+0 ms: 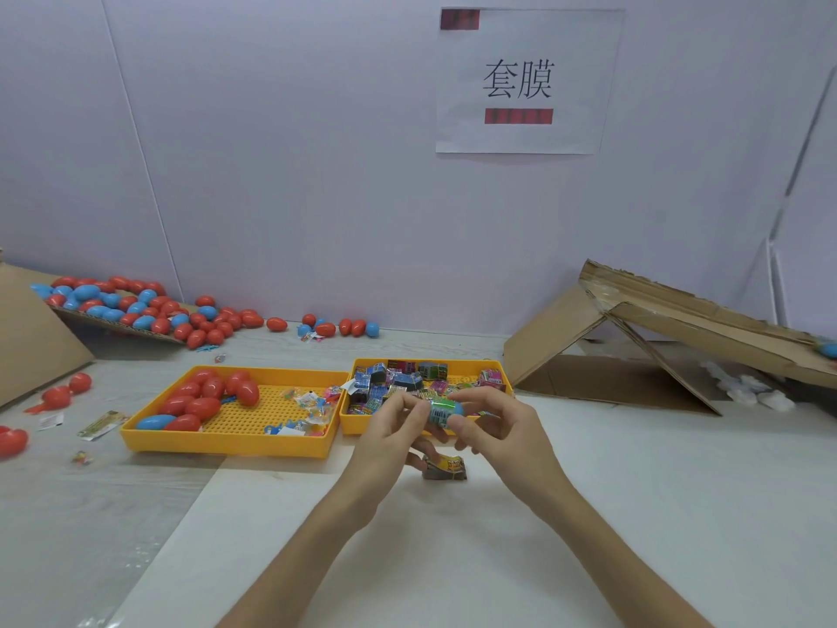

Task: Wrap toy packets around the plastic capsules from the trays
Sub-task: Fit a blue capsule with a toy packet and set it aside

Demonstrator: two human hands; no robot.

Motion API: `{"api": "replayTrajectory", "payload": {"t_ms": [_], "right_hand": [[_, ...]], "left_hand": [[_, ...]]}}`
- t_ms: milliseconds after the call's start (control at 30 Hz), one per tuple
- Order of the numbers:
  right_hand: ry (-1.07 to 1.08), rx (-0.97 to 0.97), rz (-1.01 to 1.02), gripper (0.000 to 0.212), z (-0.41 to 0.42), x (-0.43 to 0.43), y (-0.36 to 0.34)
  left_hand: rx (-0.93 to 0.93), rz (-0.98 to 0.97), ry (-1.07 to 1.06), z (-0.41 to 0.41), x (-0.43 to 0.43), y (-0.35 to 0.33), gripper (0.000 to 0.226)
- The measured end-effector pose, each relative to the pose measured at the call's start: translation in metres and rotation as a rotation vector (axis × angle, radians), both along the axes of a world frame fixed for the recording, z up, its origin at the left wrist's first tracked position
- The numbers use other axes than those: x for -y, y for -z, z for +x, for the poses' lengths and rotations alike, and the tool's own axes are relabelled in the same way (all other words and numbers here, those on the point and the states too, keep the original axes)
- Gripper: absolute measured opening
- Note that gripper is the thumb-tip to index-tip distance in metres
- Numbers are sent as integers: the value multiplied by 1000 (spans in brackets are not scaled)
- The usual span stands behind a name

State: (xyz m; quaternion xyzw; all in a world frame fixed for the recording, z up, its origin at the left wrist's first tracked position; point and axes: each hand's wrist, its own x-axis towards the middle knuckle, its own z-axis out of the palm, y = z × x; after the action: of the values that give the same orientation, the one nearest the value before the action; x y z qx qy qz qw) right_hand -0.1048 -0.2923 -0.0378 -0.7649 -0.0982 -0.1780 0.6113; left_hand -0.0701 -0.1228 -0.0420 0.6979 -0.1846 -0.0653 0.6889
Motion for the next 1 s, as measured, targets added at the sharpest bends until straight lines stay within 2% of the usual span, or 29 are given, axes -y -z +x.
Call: {"api": "replayTrajectory", "payload": {"t_ms": [267, 467, 700, 833, 1000], "right_hand": [[12, -10, -88, 22, 1, 0, 3], [35, 70, -258, 35, -3, -2, 3], [0, 98, -255, 33, -6, -5, 2], [36, 122, -279, 36, -6, -5, 1], [11, 75, -234, 26, -4, -4, 3]], "left_hand": [[16, 20, -55, 3, 0, 3, 28], [119, 70, -171, 4, -1, 6, 30], [123, 75, -157, 3, -1, 5, 50], [129, 87, -163, 4, -2, 6, 50], [144, 103, -165, 4, -1, 6, 40]]}}
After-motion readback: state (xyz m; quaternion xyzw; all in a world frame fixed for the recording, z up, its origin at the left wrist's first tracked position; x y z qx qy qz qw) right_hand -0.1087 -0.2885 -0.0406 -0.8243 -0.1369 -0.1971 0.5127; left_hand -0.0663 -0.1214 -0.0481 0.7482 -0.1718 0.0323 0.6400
